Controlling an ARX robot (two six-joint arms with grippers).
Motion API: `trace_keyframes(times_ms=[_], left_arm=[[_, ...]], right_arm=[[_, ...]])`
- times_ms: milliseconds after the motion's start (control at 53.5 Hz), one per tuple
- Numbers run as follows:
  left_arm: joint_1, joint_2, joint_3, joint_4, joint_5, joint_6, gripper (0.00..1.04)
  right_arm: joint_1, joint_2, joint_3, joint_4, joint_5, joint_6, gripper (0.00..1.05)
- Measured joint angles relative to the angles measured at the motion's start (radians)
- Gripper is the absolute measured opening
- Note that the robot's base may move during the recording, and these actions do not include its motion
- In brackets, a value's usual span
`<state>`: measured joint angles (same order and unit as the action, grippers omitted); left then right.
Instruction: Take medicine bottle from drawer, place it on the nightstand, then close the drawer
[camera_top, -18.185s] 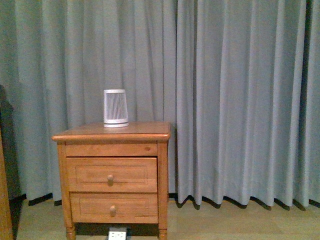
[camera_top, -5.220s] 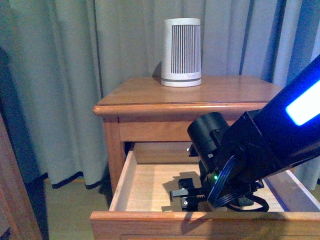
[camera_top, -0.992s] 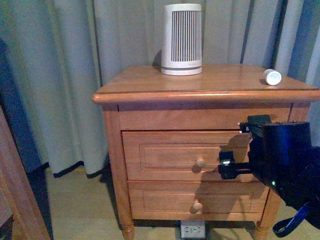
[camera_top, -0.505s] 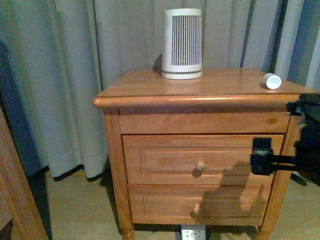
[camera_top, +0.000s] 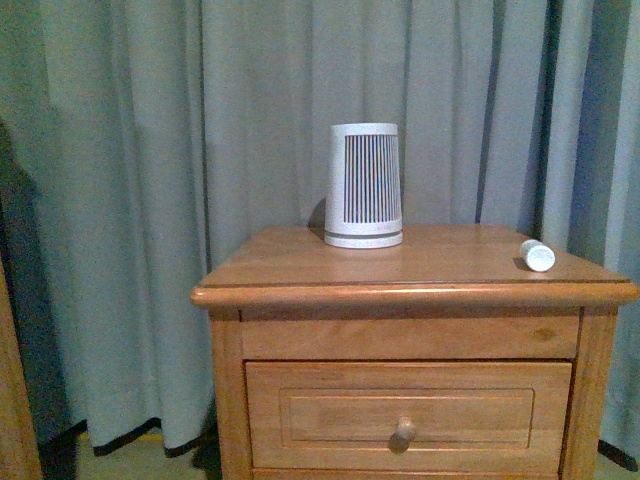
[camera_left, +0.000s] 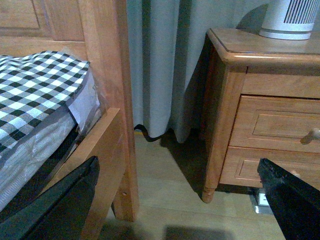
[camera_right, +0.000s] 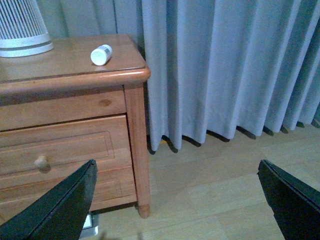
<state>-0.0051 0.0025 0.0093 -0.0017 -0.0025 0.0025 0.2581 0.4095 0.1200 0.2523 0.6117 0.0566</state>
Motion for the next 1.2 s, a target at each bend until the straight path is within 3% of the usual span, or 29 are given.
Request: trace_keyframes(times_ms=[94,337,355,412,524,561,861,1160,1197], left_arm=[[0.0,0.0,0.0,0.0,0.0,0.0,0.98],[0.0,0.0,0.0,0.0,0.0,0.0,0.98],[0.0,0.0,0.0,0.0,0.0,0.0,0.98],[0.0,0.0,0.0,0.0,0.0,0.0,0.98],[0.0,0.0,0.0,0.0,-0.001,0.0,0.98],[0.0,0.0,0.0,0.0,0.0,0.0,0.98],[0.0,0.0,0.0,0.0,0.0,0.0,0.98],[0.0,0.0,0.0,0.0,0.0,0.0,0.98],[0.0,0.0,0.0,0.0,0.0,0.0,0.98]], right_arm=[[0.065,-0.178,-0.061,-0.101,0.06,-0.055,0.98],[0.074,-0.288,-0.092,-0.123,0.061,-0.104,0.98],[0.064,-0.296,-0.091,-0.135,0.027,-0.098,0.96],[-0.044,-0.344,-0.087,-0.232,-0.293,-0.081,0.82],[-0.168,-0.393,-0.106,-0.253,-0.56,-0.071,0.61],[-0.217,-0.399,-0.106,-0.253,-0.592,-0.071,0.54],[-0.254,-0.402,-0.106,-0.253,-0.608,-0.069,0.03],[-0.254,-0.402,-0.106,-0.253,-0.609,-0.068,0.03],[-0.254,-0.402,-0.106,-0.253,-0.609,-0.068,0.09]])
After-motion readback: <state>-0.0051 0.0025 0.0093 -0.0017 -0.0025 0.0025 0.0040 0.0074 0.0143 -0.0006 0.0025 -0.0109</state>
